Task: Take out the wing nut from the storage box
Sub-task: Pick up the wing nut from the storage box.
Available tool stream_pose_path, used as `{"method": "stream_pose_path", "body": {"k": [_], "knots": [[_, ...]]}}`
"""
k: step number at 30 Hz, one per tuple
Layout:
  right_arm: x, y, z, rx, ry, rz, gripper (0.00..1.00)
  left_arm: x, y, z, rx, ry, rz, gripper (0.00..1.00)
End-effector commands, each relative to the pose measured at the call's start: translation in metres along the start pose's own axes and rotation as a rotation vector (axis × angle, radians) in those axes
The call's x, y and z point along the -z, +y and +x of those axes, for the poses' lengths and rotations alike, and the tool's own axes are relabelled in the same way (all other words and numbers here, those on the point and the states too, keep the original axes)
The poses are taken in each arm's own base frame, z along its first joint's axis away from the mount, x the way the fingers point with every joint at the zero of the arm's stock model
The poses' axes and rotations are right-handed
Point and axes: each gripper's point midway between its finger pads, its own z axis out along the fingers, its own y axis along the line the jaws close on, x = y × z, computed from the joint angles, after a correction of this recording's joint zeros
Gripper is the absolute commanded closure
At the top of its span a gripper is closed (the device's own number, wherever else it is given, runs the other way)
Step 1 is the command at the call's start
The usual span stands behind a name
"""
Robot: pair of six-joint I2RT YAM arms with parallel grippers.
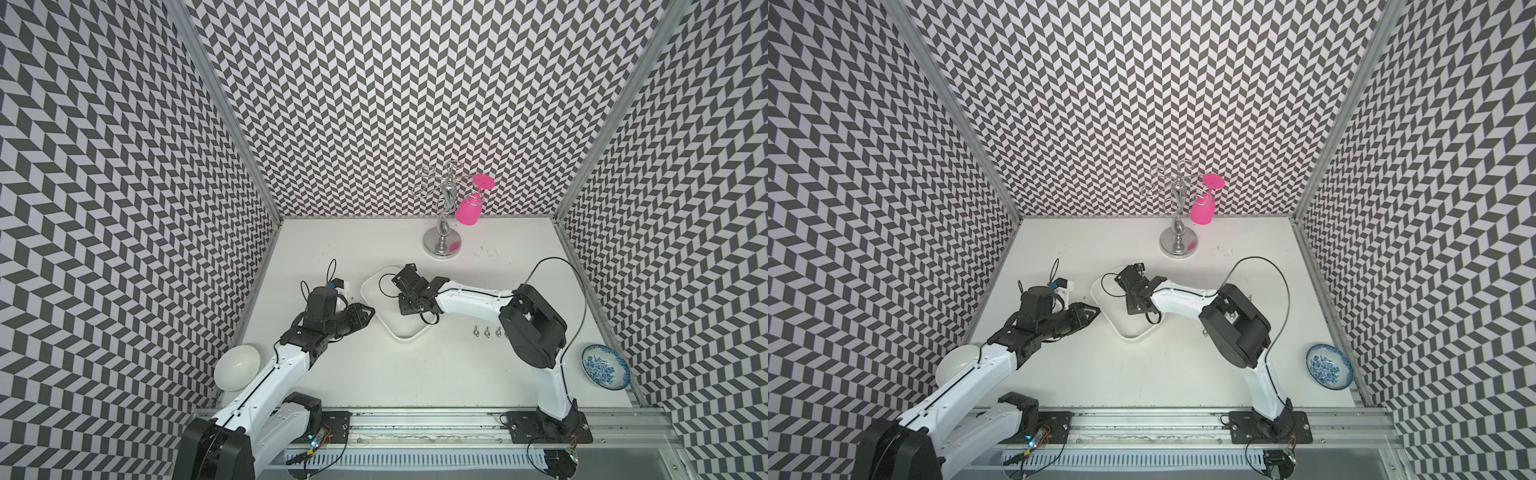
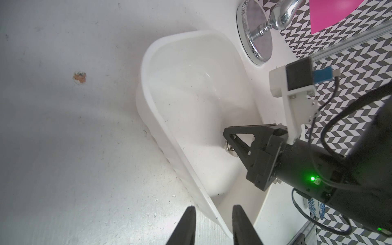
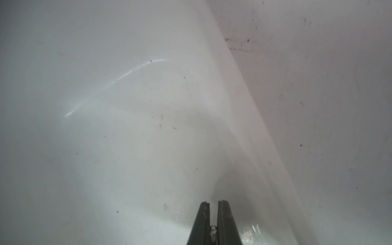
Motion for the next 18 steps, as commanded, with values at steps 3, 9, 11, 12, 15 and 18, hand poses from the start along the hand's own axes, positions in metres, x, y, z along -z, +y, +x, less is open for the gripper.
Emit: {"method": "stream_pose_path", "body": {"k": [3,9,11,12,15,18], "knots": [[0.079,0.01,-0.048,-0.034,-0.184,-0.091,1.0,0.005,-0.025,-0.021,-0.051,-0.036,0.062,0.67],[0.107,-0.049,-0.045,-0.083,-0.22,0.025,1.0,0.007,-0.07,-0.029,-0.091,-0.045,0.176,0.67],[0.109,-0.083,-0.038,-0.122,-0.217,0.069,1.0,0.004,-0.091,-0.022,-0.126,-0.024,0.211,0.67],[0.111,-0.105,-0.034,-0.152,-0.214,0.099,1.0,0.001,-0.102,-0.018,-0.149,-0.012,0.225,0.67],[0.115,-0.177,-0.012,-0.288,-0.201,0.209,1.0,-0.009,-0.131,0.001,-0.206,0.03,0.259,0.67],[0.116,-0.243,0.016,-0.426,-0.202,0.296,1.0,-0.019,-0.156,0.019,-0.253,0.073,0.293,0.67]]}}
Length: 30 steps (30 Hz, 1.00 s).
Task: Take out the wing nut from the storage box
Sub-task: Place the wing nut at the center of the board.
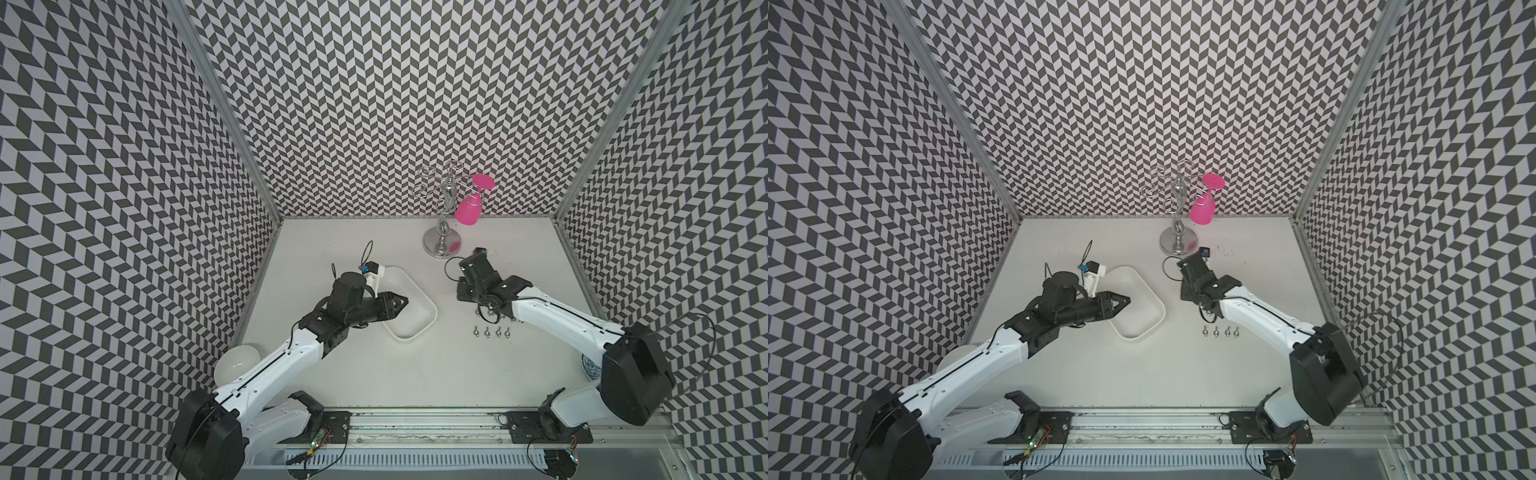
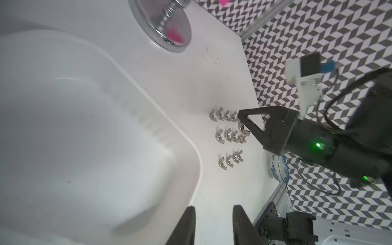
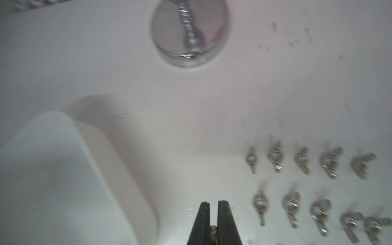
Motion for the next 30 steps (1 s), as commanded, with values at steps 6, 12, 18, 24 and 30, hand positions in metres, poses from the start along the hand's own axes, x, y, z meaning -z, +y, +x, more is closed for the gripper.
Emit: {"method": "stream_pose_path", "body": {"k": [6,12,18,24,30], "knots": [[-0.008,-0.112,0.034,-0.242,0.031,0.183,1.0,-0.037,-0.053,0.009,-0.096,0.044,0.08,0.67],[-0.018,-0.148,0.069,-0.329,0.122,0.243,1.0,-0.048,-0.058,0.016,-0.104,0.08,0.089,0.67],[-0.02,-0.158,0.083,-0.366,0.163,0.243,1.0,-0.046,-0.054,0.02,-0.104,0.078,0.084,0.66],[-0.025,-0.157,0.09,-0.357,0.19,0.235,1.0,-0.044,-0.049,0.025,-0.102,0.086,0.075,0.66],[-0.027,-0.155,0.093,-0.354,0.203,0.227,0.99,-0.04,-0.044,0.027,-0.094,0.079,0.065,0.66]]}}
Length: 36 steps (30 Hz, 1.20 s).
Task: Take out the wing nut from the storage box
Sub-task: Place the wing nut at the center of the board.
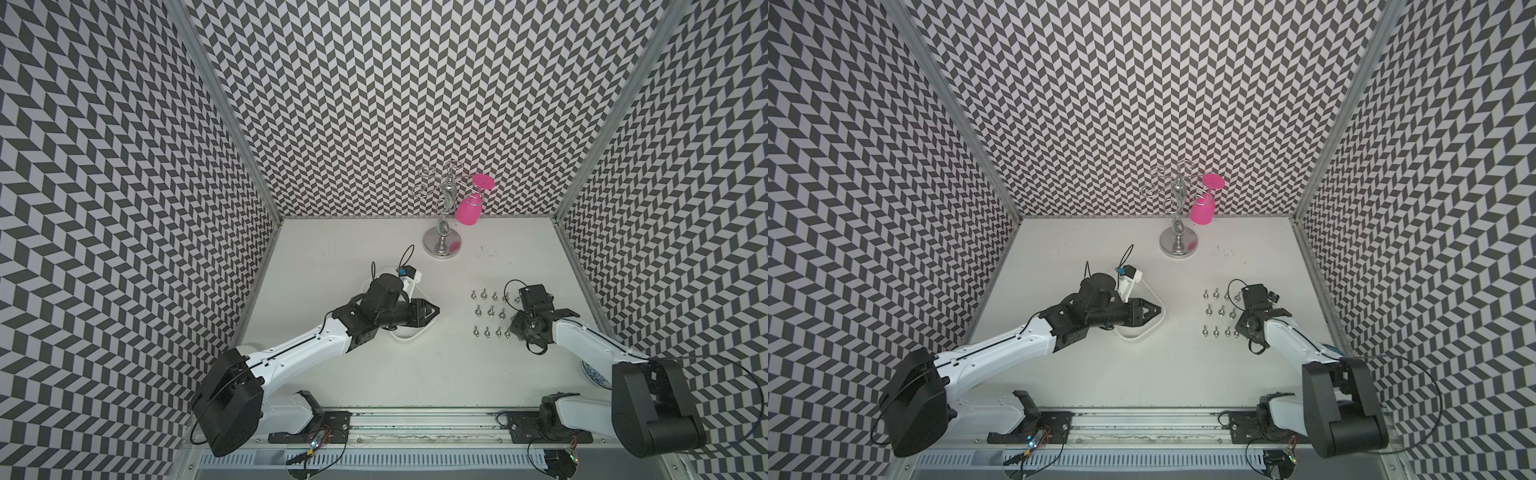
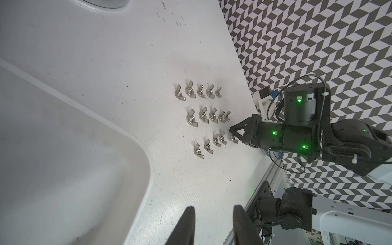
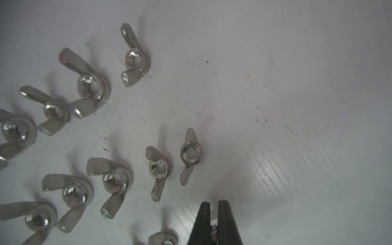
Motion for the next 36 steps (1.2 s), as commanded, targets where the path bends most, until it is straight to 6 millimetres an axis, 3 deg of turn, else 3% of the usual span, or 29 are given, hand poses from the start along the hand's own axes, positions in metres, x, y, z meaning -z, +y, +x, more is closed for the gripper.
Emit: {"method": "stream_pose_path", "body": {"k": [1,10,22,26,30,31,33,34,35,36], "knots": [[-0.003,0.003,-0.003,-0.006,-0.012,-0.018,0.98,0.007,-0.004,-0.004,-0.017,-0.038,0.011,0.66],[-0.009,0.004,0.002,0.012,0.012,-0.015,0.93,0.008,0.003,0.002,-0.008,-0.036,-0.003,0.66],[-0.002,0.008,-0.002,0.018,-0.004,-0.025,0.82,0.01,0.005,0.003,-0.008,-0.038,-0.012,0.65],[0.01,0.012,-0.011,0.015,-0.036,-0.045,0.81,0.012,0.005,0.0,-0.016,-0.045,-0.024,0.65],[0.046,0.027,-0.036,0.003,-0.122,-0.127,0.75,0.025,0.003,-0.017,-0.069,-0.074,-0.076,0.61],[0.062,0.035,-0.046,0.003,-0.163,-0.173,0.71,0.032,0.003,-0.025,-0.088,-0.094,-0.112,0.56],[0.1,0.05,-0.07,0.01,-0.281,-0.272,0.62,0.05,0.014,-0.047,-0.118,-0.162,-0.25,0.32],[0.123,0.056,-0.086,0.007,-0.369,-0.32,0.42,0.062,0.02,-0.058,-0.144,-0.198,-0.333,0.03],[0.143,0.06,-0.102,0.002,-0.456,-0.352,0.01,0.073,0.027,-0.072,-0.17,-0.247,-0.42,0.0],[0.164,0.065,-0.119,0.003,-0.556,-0.39,0.0,0.087,0.033,-0.084,-0.19,-0.285,-0.516,0.0]]}}
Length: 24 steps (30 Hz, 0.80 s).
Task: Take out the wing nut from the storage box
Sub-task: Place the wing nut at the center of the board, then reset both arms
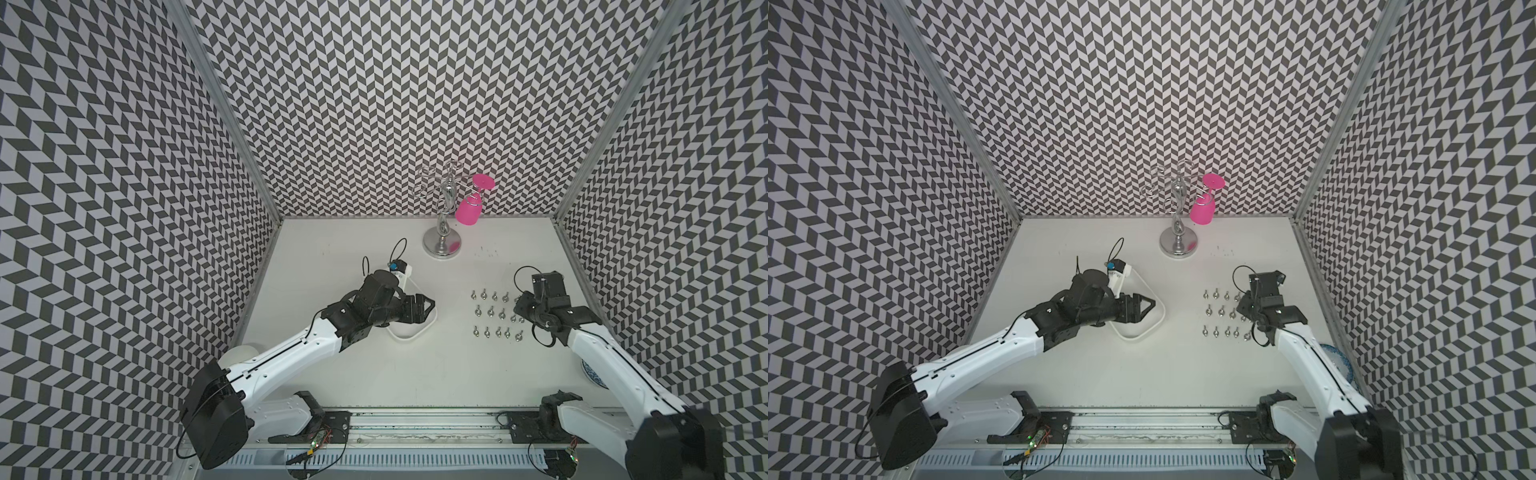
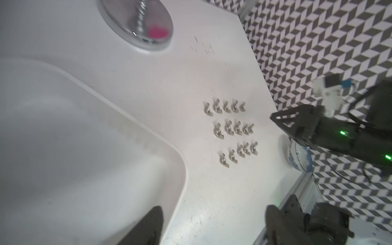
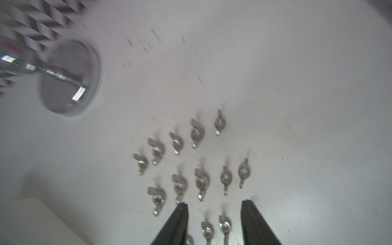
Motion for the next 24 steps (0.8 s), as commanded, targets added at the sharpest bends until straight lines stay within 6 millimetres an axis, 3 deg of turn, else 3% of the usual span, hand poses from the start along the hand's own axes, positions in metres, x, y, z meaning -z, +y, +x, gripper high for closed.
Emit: {"method": "stream_pose_path", "body": {"k": [1,4,7,9,11,14,17,21,24], "knots": [[0.045,0.036,-0.076,0.031,-0.309,-0.138,0.0,0.044,0.044,-0.054,-0.12,-0.173,-0.362,0.0],[0.064,0.053,-0.114,0.015,-0.42,-0.161,0.0,0.063,0.063,-0.086,-0.17,-0.248,-0.556,0.0],[0.072,0.078,-0.132,0.011,-0.491,-0.268,0.0,0.079,0.082,-0.109,-0.168,-0.333,-0.691,0.0],[0.081,0.106,-0.138,0.115,-0.563,-0.383,0.0,0.08,0.088,-0.122,-0.208,-0.359,-0.641,0.0],[0.078,0.119,-0.138,0.248,-0.616,-0.391,0.0,0.084,0.098,-0.138,-0.253,-0.398,-0.542,0.0],[0.061,0.114,-0.143,0.36,-0.666,-0.279,0.01,0.096,0.112,-0.158,-0.417,-0.5,-0.385,0.0],[0.058,0.113,-0.153,0.374,-0.725,-0.244,0.0,0.114,0.152,-0.168,-0.415,-0.64,-0.471,0.0],[0.062,0.093,-0.16,0.371,-0.842,-0.212,0.0,0.126,0.2,-0.163,-0.348,-0.711,-0.523,0.0],[0.054,0.073,-0.149,0.351,-0.894,-0.241,0.0,0.128,0.237,-0.153,-0.307,-0.68,-0.573,0.0]]}}
